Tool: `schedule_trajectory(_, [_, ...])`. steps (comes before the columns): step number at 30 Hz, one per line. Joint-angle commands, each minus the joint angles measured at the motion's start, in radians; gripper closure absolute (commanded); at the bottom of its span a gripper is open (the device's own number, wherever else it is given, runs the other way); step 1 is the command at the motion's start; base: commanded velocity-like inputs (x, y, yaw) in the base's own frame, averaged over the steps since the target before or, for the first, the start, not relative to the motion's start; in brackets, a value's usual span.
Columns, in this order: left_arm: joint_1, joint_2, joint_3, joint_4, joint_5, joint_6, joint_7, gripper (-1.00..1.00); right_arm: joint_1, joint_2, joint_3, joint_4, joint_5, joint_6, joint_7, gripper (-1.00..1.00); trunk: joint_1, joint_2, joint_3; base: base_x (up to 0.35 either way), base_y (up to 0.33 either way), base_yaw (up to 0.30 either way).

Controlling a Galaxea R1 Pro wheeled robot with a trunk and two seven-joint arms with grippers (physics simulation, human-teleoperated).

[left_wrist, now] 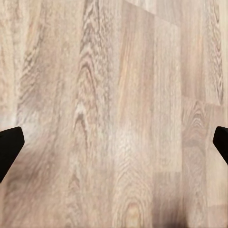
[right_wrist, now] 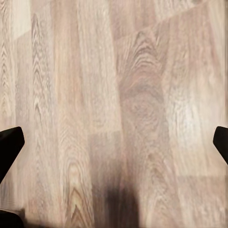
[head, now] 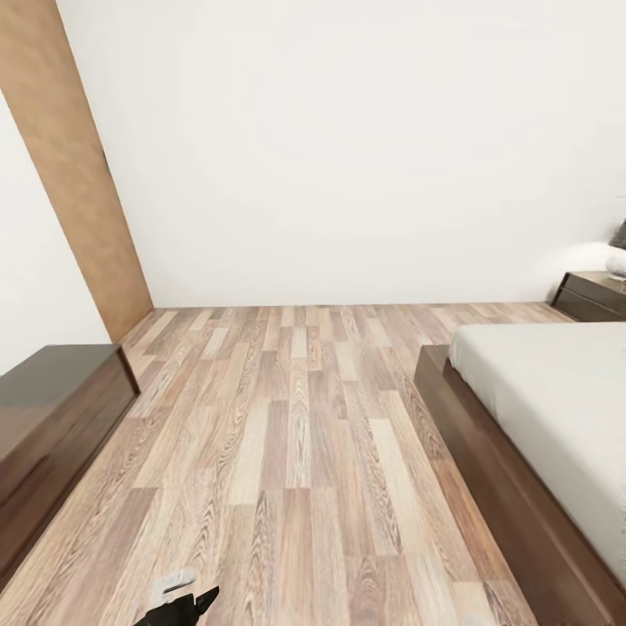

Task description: In the bedroom, move the book from the bed onto either nightstand, and place the two sandals side by side next to the bed.

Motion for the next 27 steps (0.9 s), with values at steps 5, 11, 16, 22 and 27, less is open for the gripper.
schedule_trajectory(5, [0.000,0.000,0.002,0.001,0.004,0.000,-0.004,-1.00,-0.001,0.000,-0.007,0.000,0.011,-0.003,0.004,-1.00,0.000,0.000,-0.001,0.000,0.000,-0.142])
schedule_trajectory(11, [0.000,0.000,0.001,0.001,0.004,0.000,-0.004,-1.00,-0.001,0.000,-0.009,0.000,0.010,-0.003,0.004,-1.00,0.000,0.000,-0.001,0.000,0.000,-0.166])
schedule_trajectory(16, [0.000,-0.001,0.001,0.001,0.004,0.000,-0.004,-1.00,-0.001,0.000,-0.009,0.000,0.011,-0.003,0.003,-1.00,0.000,0.000,-0.001,0.000,0.000,-0.202])
schedule_trajectory(22, [0.000,-0.001,0.001,0.002,0.004,0.000,-0.004,-1.00,-0.001,0.000,-0.007,0.000,0.011,-0.003,0.003,-1.00,0.000,0.000,-0.001,0.000,0.000,-0.231])
schedule_trajectory(27, [0.000,-0.001,0.001,0.002,0.004,0.000,-0.004,-1.00,-0.001,0.000,-0.008,0.000,0.011,-0.003,0.003,-1.00,0.000,0.000,-0.001,0.000,0.000,-0.243])
